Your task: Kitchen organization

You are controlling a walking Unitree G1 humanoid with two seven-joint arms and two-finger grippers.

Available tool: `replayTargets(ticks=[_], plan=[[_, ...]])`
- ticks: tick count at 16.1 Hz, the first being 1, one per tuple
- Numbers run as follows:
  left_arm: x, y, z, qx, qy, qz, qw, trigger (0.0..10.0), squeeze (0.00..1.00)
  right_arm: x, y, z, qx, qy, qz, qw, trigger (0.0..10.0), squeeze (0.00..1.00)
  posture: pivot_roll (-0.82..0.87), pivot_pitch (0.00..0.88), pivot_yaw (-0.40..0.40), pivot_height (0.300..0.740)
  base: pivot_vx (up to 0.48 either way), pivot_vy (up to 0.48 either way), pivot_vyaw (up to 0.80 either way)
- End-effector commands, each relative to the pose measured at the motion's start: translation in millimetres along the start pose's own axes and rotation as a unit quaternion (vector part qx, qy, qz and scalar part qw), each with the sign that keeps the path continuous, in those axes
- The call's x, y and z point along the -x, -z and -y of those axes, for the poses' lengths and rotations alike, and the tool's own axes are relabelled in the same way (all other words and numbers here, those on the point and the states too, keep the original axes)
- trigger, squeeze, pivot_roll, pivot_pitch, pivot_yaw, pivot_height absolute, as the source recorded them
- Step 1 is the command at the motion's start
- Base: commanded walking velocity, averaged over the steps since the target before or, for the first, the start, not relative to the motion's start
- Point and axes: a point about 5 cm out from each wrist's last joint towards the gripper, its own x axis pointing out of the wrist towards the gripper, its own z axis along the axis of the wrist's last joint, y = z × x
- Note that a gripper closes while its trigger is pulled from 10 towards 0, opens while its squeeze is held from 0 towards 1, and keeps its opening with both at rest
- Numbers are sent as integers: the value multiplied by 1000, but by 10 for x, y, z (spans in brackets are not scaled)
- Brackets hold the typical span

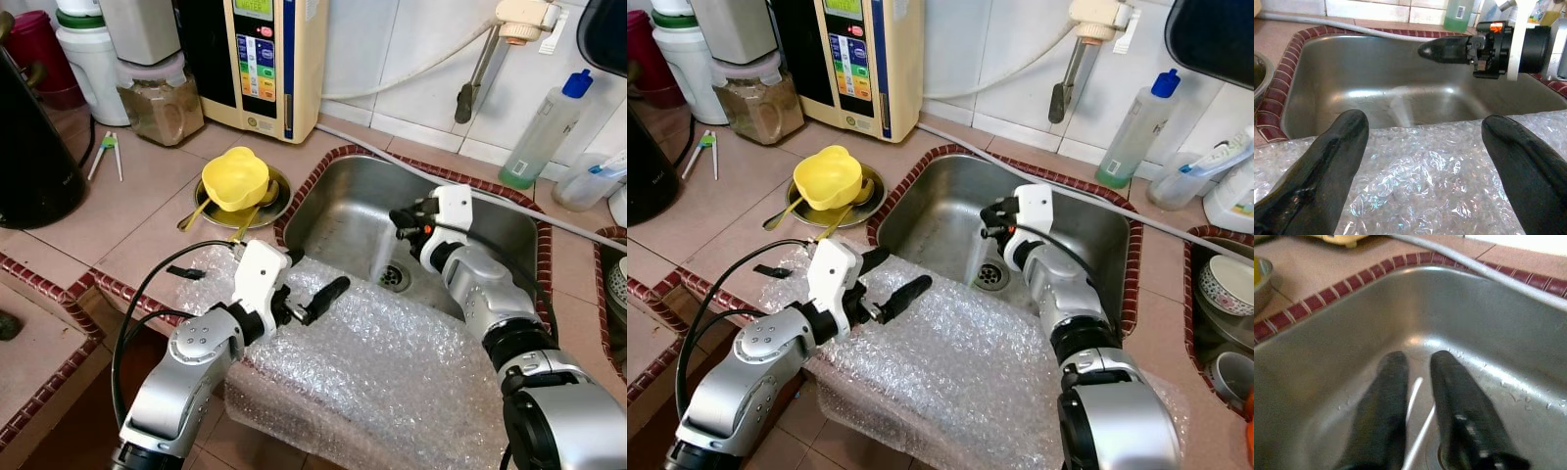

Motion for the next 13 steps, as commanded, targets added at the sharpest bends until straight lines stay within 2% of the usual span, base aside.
replayTargets(ticks=[1,3,6,7,8,9,11,13], plan=[[12,-31,30,-10,4,1,1000,10000,1000,-10,-35,7,14,-5,5,1000,10000,1000,95,104,-19,740,0,0,0],[19,-34,18,-14,-3,2,1000,10000,1000,-4,-39,19,11,-8,14,1000,10000,1000,92,106,-19,740,0,0,0],[16,-167,-137,-55,-74,46,995,10000,1000,3,-125,-46,9,-45,36,998,10000,1000,85,108,-23,740,0,0,0],[17,-211,-195,-52,-96,60,992,10000,1000,21,-182,-109,10,-70,54,996,10000,1000,81,108,-25,740,0,0,0],[15,-269,-312,-51,-132,74,987,10000,1000,94,-269,-244,33,-110,82,990,10000,1000,73,110,-28,740,0,0,0],[14,-305,-381,-59,-155,80,983,10000,1000,157,-300,-340,34,-139,94,985,10000,1000,68,110,-29,740,0,0,0],[20,-352,-591,-58,-219,84,970,10000,1000,371,-361,-557,44,-183,120,975,10000,1000,48,113,-30,740,0,0,0],[18,-341,-767,-29,-264,80,961,10000,1000,546,-367,-718,54,-204,135,968,10000,1000,41,113,-31,740,0,0,0]])
